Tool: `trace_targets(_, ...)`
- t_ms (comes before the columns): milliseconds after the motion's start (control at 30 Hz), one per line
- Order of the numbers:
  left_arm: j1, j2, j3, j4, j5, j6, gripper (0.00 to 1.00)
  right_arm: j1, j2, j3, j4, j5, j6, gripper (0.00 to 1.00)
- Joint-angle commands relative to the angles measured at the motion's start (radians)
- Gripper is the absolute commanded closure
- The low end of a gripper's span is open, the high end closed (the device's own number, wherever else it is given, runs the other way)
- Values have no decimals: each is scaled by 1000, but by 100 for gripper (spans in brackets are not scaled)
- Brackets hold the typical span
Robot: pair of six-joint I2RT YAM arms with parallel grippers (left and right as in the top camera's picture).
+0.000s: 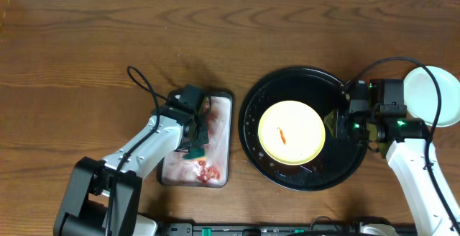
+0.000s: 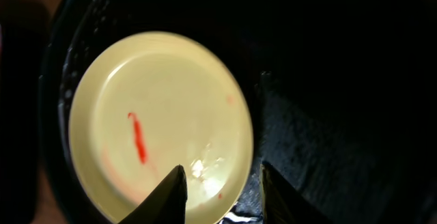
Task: Clean dirty plates on tray and stack at the side
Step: 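Grasp the green sponge in the soapy tray with left gripper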
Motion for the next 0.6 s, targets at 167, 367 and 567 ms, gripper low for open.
trace_targets(167,-12,-95,118,-148,128,49,93,-2,128,-73,131,40,25,82)
trace_targets(367,-73,-163,137,-106,256,48,93,4,258,-74,242,-31,-30,87)
trace_targets(567,-210,-165,137,20,284,-29,93,56,360,-74,282,-21,-37,94)
